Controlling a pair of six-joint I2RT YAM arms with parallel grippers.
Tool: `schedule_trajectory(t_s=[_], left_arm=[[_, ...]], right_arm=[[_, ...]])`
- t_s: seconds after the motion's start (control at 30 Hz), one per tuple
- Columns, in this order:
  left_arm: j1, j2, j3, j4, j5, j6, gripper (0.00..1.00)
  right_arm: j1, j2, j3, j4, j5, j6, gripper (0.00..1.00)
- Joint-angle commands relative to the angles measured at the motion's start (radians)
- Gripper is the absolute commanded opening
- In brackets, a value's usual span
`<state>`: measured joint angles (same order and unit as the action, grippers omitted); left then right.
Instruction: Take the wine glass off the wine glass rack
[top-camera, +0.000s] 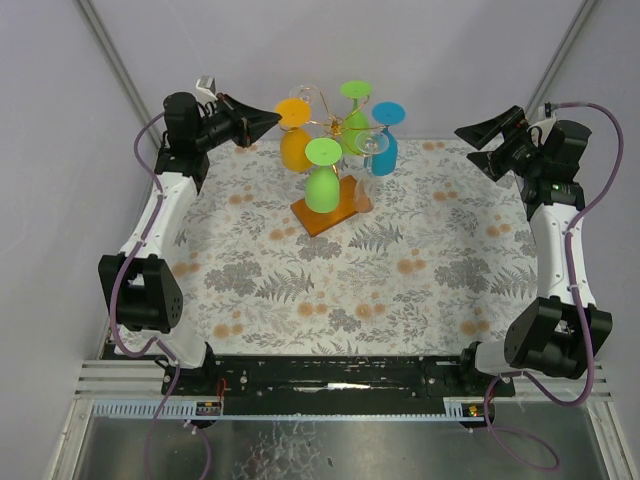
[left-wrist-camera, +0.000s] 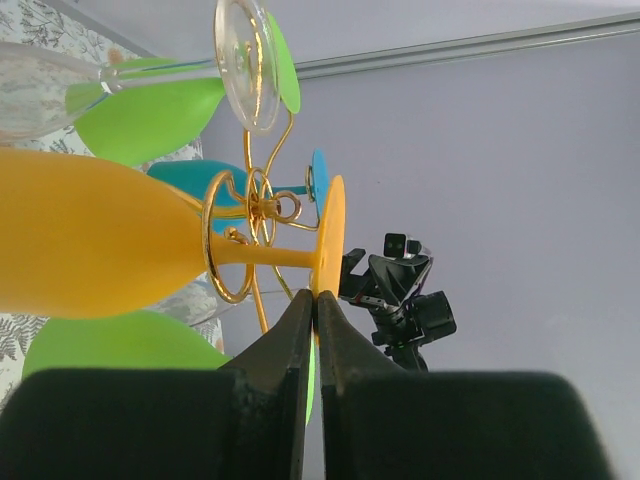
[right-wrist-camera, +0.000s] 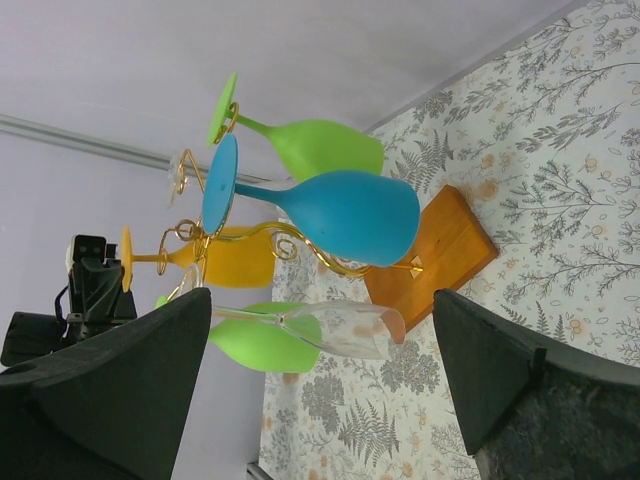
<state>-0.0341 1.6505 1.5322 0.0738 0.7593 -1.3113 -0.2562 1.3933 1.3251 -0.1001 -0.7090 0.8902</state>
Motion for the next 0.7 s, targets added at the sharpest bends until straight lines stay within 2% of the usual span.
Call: schedule_trajectory(t_s=[0.0, 0.67], left_arm=[[-0.006, 0.023, 0.036, -0.019, -0.007, 0.014, 0.0], [0.054, 0.011, 0.03, -0.046, -0.018, 0.033, 0.0]], right_arm=[[0.006, -0.048, 0.003, 0.015, -0.027, -0.014, 0.99], [0.006, -0.044, 0.007, -0.009, -0.026, -0.036, 0.99]])
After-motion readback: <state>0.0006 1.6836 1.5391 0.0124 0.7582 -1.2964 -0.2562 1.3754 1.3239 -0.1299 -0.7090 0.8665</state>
